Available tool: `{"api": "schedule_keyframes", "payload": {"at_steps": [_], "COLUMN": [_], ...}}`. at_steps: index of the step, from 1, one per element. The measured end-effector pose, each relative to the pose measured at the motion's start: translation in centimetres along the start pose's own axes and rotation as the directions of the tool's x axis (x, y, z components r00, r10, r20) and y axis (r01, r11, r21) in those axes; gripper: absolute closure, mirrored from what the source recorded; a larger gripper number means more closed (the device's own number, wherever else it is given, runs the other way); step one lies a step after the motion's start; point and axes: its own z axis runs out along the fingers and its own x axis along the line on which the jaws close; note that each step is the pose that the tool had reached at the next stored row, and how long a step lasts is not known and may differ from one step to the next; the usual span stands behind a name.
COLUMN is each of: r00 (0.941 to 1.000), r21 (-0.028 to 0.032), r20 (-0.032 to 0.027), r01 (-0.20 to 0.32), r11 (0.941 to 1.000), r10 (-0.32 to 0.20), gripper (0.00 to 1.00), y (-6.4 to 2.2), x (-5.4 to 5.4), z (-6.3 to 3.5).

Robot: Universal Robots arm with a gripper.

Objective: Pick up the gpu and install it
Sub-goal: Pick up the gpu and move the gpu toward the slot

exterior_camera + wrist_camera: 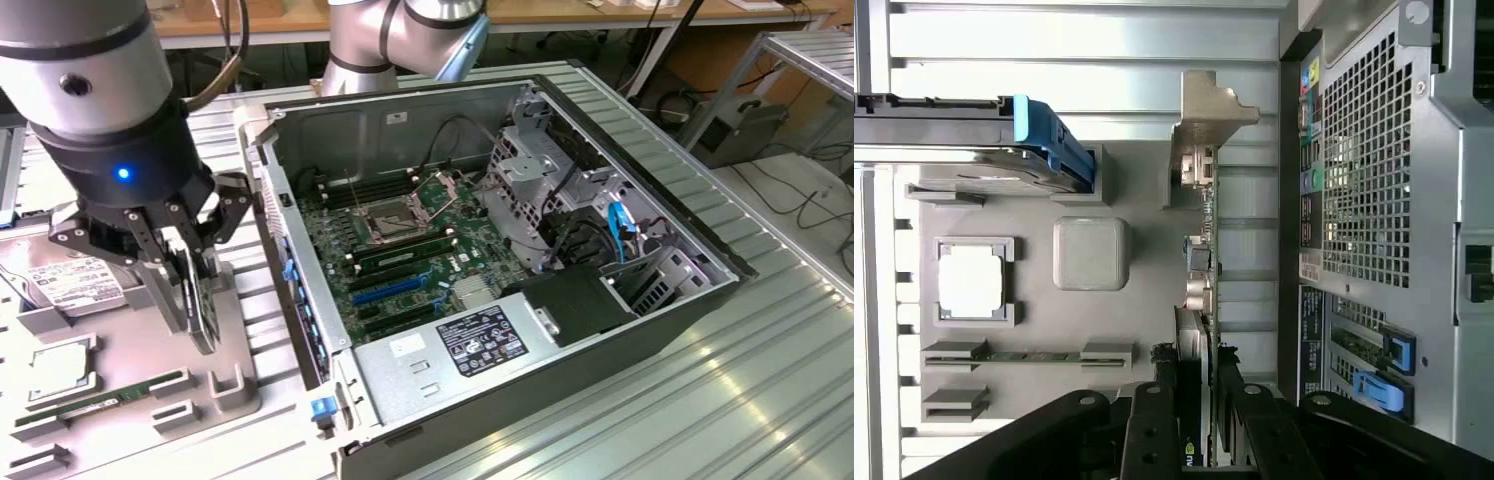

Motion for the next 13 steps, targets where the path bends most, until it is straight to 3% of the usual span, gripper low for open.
{"api": "schedule_keyframes", "payload": {"at_steps": [13], "r00": [1.0], "r21": [0.0], "r20": [-0.0061], "r01": [0.0], "r11": [1.0], "r10": [0.0], "gripper": [0.74], "y": [-0.48], "x": [-2.2], "z": [-6.04]}}
